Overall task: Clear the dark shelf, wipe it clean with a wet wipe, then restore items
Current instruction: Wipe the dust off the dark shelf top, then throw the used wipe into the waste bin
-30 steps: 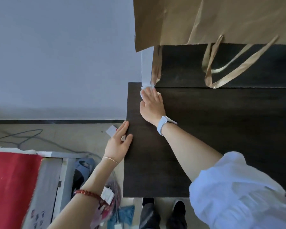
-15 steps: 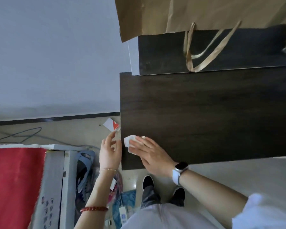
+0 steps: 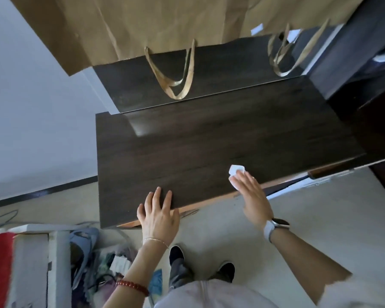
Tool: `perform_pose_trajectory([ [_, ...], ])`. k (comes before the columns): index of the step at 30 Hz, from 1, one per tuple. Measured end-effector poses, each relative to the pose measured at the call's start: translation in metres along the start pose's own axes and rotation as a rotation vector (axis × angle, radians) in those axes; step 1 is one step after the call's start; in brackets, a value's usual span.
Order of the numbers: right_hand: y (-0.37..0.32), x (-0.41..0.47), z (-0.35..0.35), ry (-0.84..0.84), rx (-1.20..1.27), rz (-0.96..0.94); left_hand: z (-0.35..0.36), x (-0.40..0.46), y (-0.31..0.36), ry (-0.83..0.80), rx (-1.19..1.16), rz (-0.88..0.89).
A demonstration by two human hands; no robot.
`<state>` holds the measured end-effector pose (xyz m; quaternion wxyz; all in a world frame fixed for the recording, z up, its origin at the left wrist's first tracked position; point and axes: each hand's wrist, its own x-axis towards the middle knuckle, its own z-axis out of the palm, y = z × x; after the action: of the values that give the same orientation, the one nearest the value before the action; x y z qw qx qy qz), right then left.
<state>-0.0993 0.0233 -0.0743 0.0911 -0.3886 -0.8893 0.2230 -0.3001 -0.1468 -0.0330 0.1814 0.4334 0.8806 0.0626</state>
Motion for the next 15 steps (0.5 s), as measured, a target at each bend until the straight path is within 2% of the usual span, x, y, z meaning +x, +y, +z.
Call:
perform_pose_trajectory([
  [4, 0.055, 0.008, -0.038, 0.178, 0.067, 0.318, 0.008, -0.004, 0.045, 0.033, -0.065, -0.024],
  [7, 0.077, 0.004, -0.062, 0.19, 0.17, 0.43, 0.005, -0.01, 0.08, 0.089, -0.16, -0.008],
  [10, 0.067, -0.011, -0.086, 0.317, 0.422, 0.485, 0.004, -0.013, 0.124, 0.085, -0.373, 0.087],
  [13, 0.053, -0.047, -0.098, 0.312, 0.592, 0.505, 0.011, -0.009, 0.172, -0.047, -0.672, 0.074],
  [15, 0.055, -0.079, -0.11, 0.374, 0.692, 0.547, 0.023, -0.011, 0.218, -0.244, -0.854, 0.049],
])
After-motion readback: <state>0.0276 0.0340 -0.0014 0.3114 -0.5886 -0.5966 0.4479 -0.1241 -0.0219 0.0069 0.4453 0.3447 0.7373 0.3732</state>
